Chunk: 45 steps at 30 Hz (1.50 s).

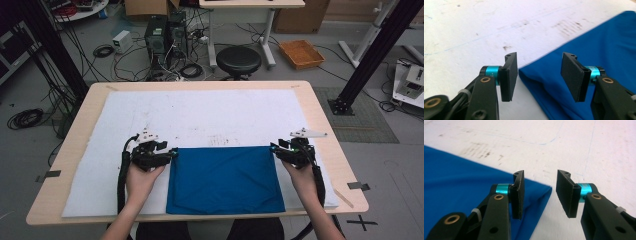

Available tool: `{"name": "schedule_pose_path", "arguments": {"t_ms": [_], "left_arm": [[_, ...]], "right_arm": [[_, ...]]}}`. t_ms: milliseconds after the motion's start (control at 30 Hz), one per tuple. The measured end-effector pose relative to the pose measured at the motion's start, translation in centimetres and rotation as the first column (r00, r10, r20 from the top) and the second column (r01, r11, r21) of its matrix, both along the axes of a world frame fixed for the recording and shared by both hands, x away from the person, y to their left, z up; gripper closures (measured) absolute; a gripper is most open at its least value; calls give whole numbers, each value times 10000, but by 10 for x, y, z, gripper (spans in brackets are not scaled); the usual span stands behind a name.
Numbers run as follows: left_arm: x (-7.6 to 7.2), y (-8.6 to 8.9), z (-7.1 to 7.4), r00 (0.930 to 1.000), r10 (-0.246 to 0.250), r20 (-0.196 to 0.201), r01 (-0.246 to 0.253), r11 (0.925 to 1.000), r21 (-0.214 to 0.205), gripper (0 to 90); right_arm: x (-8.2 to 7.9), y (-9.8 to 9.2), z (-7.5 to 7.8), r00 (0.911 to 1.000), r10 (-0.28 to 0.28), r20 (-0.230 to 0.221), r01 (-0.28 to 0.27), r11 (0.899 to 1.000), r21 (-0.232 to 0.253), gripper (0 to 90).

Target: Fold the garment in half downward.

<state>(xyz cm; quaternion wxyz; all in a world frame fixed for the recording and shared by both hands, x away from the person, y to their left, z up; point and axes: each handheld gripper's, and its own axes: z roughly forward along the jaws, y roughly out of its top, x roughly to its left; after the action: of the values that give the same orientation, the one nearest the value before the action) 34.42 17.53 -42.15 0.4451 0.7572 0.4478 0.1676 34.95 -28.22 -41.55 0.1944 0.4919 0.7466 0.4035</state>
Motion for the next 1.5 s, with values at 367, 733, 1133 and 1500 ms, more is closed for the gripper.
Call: {"name": "schedule_pose_path", "arguments": {"t_ms": [367, 733, 1133, 1500], "left_arm": [[21, -3, -20, 9943, 54, -1062, -34, 9998, 183, 524], [17, -8, -26, 9954, -148, -943, 200, 9983, 545, 861], [50, -7, -21, 9989, 21, -460, 18, 9964, 852, 861], [55, -9, -17, 9996, 274, 52, -278, 9937, 1083, 673]], "right_arm": [[26, 1, -24, 9934, -272, -1113, 214, 9984, -532, 607], [23, 6, -28, 9958, 407, -817, -481, 9947, -909, 870], [57, 5, -20, 9980, 227, -590, -258, 9983, -519, 872], [63, 7, -18, 9992, 218, -347, -242, 9974, -680, 755]]}}
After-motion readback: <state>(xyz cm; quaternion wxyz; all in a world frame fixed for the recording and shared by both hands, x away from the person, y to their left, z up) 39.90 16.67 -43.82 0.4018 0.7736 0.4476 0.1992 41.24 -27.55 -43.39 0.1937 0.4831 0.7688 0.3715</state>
